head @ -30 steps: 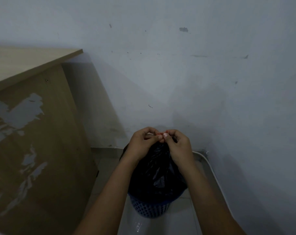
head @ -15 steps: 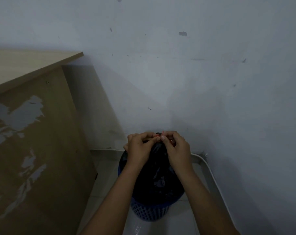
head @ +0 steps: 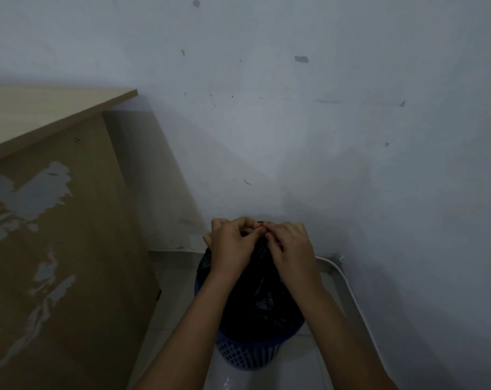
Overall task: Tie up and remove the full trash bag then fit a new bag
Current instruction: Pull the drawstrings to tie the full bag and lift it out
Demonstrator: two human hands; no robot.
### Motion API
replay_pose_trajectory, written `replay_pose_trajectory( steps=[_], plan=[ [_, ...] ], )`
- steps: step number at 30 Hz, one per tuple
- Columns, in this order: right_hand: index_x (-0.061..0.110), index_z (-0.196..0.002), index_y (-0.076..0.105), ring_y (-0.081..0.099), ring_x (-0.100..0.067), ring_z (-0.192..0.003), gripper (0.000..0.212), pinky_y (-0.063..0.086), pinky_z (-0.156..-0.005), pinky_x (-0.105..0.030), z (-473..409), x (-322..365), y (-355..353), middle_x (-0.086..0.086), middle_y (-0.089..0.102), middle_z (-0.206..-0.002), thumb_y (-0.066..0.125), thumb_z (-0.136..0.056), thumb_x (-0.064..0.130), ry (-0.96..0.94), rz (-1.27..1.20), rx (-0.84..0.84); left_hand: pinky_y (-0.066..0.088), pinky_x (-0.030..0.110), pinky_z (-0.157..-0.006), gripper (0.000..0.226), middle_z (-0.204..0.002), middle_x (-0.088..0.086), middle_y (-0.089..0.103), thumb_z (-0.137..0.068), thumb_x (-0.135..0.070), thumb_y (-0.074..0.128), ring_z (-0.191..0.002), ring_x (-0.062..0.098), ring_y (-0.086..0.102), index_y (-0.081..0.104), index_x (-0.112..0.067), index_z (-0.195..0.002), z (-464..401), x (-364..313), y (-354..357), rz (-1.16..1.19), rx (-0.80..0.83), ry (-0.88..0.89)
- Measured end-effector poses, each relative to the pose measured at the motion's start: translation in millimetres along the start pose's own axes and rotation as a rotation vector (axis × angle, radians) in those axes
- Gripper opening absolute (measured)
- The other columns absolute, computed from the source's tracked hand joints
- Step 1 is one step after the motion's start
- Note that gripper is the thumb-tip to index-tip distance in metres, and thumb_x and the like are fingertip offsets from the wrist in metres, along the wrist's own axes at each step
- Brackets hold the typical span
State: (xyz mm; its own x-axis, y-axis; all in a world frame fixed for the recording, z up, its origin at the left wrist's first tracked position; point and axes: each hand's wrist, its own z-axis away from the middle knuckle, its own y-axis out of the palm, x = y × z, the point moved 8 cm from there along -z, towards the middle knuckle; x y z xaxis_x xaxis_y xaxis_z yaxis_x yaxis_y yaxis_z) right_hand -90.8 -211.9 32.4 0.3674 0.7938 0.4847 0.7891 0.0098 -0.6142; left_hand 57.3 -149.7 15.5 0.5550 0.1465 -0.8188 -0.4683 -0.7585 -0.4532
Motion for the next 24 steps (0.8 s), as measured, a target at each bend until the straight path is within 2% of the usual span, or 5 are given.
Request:
replay_pose_trajectory(
  steps=[8, 12, 17, 21, 24],
  plan=[
    [0.016, -0.113, 0.075, 0.050, -0.020, -0.106, 0.016, 0.046, -0.091, -0.032, -9, -7, 6, -0.005, 0.059, -0.112, 0.060, -0.106, 0.014, 0.142, -0.049, 0.114, 0.017, 0.003, -0.085, 0.010, -0.098, -0.020, 0.068, -0.089, -0.063, 0.066, -0.106, 0.014, 0.039, 0.064, -0.054, -0.093, -5, 1, 0, -0.119, 0.095, 0.130],
    [0.027, -0.103, 0.075, 0.062, 0.000, -0.100, 0.016, 0.046, -0.087, -0.012, -11, -19, 13, 0.002, 0.055, -0.115, 0.062, -0.108, 0.022, 0.397, -0.370, 0.340, 0.028, 0.019, -0.099, 0.024, -0.105, -0.025, 0.064, -0.087, -0.072, 0.057, -0.110, 0.008, 0.037, 0.063, -0.053, -0.100, -7, 10, 1, -0.025, 0.147, 0.131],
    [0.003, -0.096, 0.075, 0.071, -0.035, -0.097, 0.018, 0.056, -0.096, -0.042, 3, -20, 30, -0.021, 0.073, -0.100, 0.057, -0.103, 0.004, 0.867, -1.099, 0.490, 0.054, 0.054, -0.096, 0.027, -0.095, -0.009, 0.070, -0.097, -0.057, 0.061, -0.108, 0.027, 0.062, 0.069, -0.032, -0.105, -4, 11, 16, 0.309, 0.296, 0.088],
    [0.005, -0.095, 0.081, 0.069, -0.035, -0.100, 0.028, 0.054, -0.102, -0.046, 10, -17, 38, -0.021, 0.072, -0.107, 0.054, -0.102, 0.008, 0.952, -1.241, 0.557, 0.052, 0.023, -0.077, 0.016, -0.088, -0.006, 0.073, -0.101, -0.038, 0.066, -0.085, 0.010, 0.068, 0.069, -0.024, -0.095, -2, 1, 18, 0.524, 0.292, 0.082],
    [0.007, -0.090, 0.079, 0.060, -0.036, -0.105, 0.025, 0.048, -0.100, -0.047, 12, -18, 41, -0.025, 0.065, -0.111, 0.056, -0.099, 0.009, 0.962, -1.245, 0.491, 0.050, 0.015, -0.070, 0.012, -0.084, -0.011, 0.072, -0.100, -0.034, 0.069, -0.077, 0.005, 0.067, 0.071, -0.027, -0.091, -3, 5, 19, 0.534, 0.268, 0.032]
  ],
)
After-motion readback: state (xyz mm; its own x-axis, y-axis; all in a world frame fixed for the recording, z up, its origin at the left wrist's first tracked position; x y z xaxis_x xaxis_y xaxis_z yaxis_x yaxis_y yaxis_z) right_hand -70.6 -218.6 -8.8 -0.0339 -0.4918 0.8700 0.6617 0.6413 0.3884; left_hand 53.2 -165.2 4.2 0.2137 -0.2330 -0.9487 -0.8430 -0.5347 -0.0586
